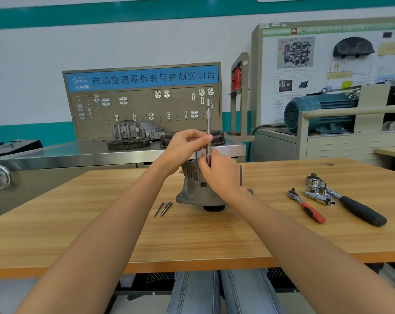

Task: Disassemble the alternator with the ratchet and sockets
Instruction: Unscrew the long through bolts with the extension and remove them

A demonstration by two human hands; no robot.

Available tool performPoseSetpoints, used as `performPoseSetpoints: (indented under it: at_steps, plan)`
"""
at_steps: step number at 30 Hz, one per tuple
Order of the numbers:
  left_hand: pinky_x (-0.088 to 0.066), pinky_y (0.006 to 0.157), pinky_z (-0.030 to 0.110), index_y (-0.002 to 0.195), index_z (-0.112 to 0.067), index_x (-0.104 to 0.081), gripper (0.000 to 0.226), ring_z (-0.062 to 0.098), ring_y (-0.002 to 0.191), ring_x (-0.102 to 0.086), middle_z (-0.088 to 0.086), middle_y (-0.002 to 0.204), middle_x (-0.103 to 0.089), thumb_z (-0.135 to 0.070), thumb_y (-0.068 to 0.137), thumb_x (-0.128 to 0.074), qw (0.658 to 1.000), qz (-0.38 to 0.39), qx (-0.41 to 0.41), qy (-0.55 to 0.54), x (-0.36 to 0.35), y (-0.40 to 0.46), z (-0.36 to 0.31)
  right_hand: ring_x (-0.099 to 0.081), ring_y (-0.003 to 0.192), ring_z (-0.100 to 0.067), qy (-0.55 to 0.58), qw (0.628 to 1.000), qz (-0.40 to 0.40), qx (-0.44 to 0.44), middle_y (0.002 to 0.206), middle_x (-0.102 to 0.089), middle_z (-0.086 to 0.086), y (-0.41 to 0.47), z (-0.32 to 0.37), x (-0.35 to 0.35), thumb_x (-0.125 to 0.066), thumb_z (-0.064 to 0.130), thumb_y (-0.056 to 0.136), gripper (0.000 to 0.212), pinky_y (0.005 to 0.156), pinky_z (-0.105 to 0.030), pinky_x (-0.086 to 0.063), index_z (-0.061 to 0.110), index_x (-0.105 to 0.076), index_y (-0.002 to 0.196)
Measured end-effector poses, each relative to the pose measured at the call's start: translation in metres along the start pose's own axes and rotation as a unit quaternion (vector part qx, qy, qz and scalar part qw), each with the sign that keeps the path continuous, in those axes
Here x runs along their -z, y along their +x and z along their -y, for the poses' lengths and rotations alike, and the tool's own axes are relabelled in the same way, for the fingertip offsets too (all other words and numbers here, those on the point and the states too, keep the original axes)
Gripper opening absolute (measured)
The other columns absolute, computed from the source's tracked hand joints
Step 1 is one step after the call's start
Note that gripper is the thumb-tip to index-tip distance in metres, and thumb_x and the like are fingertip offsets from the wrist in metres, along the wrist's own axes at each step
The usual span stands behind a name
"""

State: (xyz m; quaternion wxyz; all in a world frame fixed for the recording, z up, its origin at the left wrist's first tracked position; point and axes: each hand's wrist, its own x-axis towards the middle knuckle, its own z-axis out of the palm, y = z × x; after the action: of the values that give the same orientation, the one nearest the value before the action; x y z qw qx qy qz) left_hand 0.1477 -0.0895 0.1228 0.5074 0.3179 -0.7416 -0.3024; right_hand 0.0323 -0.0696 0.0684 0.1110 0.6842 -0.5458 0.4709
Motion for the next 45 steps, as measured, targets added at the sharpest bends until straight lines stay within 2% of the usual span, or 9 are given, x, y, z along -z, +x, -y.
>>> performPoseSetpoints:
  at_steps: [9, 13, 20, 24, 30, 35, 38, 43, 45]
  plan:
    - [-0.047, 0.070, 0.014, 0.081, -0.022, -0.061, 0.010, -0.006, 0.065, -0.060, -0.017, 0.065, -0.063, -0.024, 0.087, -0.069, 1.000, -0.009, 0.003, 0.000, -0.0037, 0.0006, -0.0006, -0.063, 0.076, -0.022, -0.053, 0.999, -0.004, 0.000, 0.085, -0.067, -0.008, -0.0023, 0.0019, 0.0006, -0.034, 0.039, 0.101, 0.039, 0.070, -0.039, -0.053, 0.009, -0.058, 0.104]
    - [-0.047, 0.080, 0.013, 0.096, -0.027, -0.068, 0.013, -0.004, 0.087, -0.063, -0.013, 0.084, -0.071, -0.022, 0.095, -0.056, 1.000, 0.019, -0.005, 0.013, -0.0037, -0.0019, -0.0058, -0.063, 0.075, -0.022, -0.079, 0.997, -0.007, 0.010, 0.085, -0.068, -0.008, -0.0029, 0.0040, 0.0023, -0.030, 0.038, 0.102, 0.042, 0.068, -0.037, -0.052, 0.008, -0.059, 0.106]
    - [-0.041, 0.104, 0.030, 0.091, -0.028, -0.072, 0.021, 0.005, 0.102, -0.063, -0.015, 0.085, -0.073, -0.018, 0.095, -0.055, 0.999, 0.028, -0.010, 0.014, -0.0027, -0.0038, -0.0048, -0.064, 0.075, -0.022, -0.064, 0.998, 0.002, -0.006, 0.085, -0.068, -0.008, -0.0023, 0.0087, 0.0048, -0.029, 0.038, 0.101, 0.044, 0.071, -0.041, -0.053, 0.008, -0.061, 0.102]
    - [-0.046, 0.081, 0.017, 0.082, -0.025, -0.071, 0.008, 0.003, 0.086, -0.065, -0.009, 0.082, -0.071, -0.026, 0.089, -0.066, 1.000, 0.009, -0.017, 0.017, -0.0027, -0.0039, -0.0027, -0.063, 0.074, -0.023, -0.039, 0.999, 0.015, -0.019, 0.082, -0.066, -0.008, -0.0022, 0.0088, 0.0069, -0.031, 0.041, 0.101, 0.043, 0.071, -0.042, -0.053, 0.008, -0.059, 0.100]
    - [-0.039, 0.049, 0.005, 0.071, -0.021, -0.058, 0.019, -0.007, 0.050, -0.052, -0.020, 0.051, -0.056, -0.022, 0.086, -0.070, 0.999, -0.013, -0.022, 0.026, -0.0067, -0.0024, -0.0013, -0.061, 0.075, -0.022, -0.012, 1.000, 0.007, -0.024, 0.081, -0.065, -0.007, -0.0038, 0.0069, 0.0086, -0.034, 0.041, 0.100, 0.042, 0.069, -0.039, -0.051, 0.008, -0.060, 0.095]
    - [-0.043, 0.073, 0.013, 0.082, -0.027, -0.069, 0.014, -0.005, 0.076, -0.063, -0.016, 0.071, -0.068, -0.032, 0.092, -0.061, 0.999, 0.005, -0.018, 0.037, -0.0068, -0.0038, -0.0036, -0.063, 0.075, -0.024, -0.024, 0.999, -0.006, -0.019, 0.082, -0.067, -0.009, -0.0044, 0.0083, 0.0083, -0.032, 0.038, 0.101, 0.043, 0.071, -0.041, -0.052, 0.008, -0.063, 0.098]
    - [-0.045, 0.087, 0.020, 0.090, -0.027, -0.072, 0.021, 0.000, 0.085, -0.066, -0.012, 0.078, -0.073, -0.021, 0.096, -0.052, 0.999, 0.023, -0.011, 0.022, -0.0058, -0.0029, -0.0043, -0.064, 0.074, -0.023, -0.035, 0.999, -0.009, -0.018, 0.082, -0.067, -0.008, -0.0043, 0.0094, 0.0082, -0.031, 0.036, 0.101, 0.041, 0.070, -0.041, -0.053, 0.008, -0.062, 0.099]
    - [-0.046, 0.094, 0.024, 0.086, -0.030, -0.074, 0.019, 0.002, 0.093, -0.066, -0.012, 0.085, -0.074, -0.021, 0.093, -0.058, 1.000, 0.018, -0.014, 0.020, -0.0027, -0.0035, -0.0034, -0.062, 0.070, -0.020, -0.034, 0.999, 0.001, -0.023, 0.076, -0.064, -0.005, -0.0036, 0.0101, 0.0081, -0.031, 0.037, 0.101, 0.042, 0.066, -0.036, -0.053, 0.010, -0.062, 0.096]
    - [-0.047, 0.086, 0.019, 0.084, -0.028, -0.073, 0.013, 0.000, 0.091, -0.065, -0.013, 0.086, -0.072, -0.025, 0.092, -0.062, 0.999, 0.010, -0.018, 0.025, -0.0024, -0.0027, -0.0021, -0.061, 0.070, -0.019, -0.026, 0.999, 0.003, -0.025, 0.074, -0.061, -0.003, -0.0032, 0.0100, 0.0086, -0.031, 0.038, 0.101, 0.042, 0.063, -0.033, -0.050, 0.010, -0.062, 0.094]
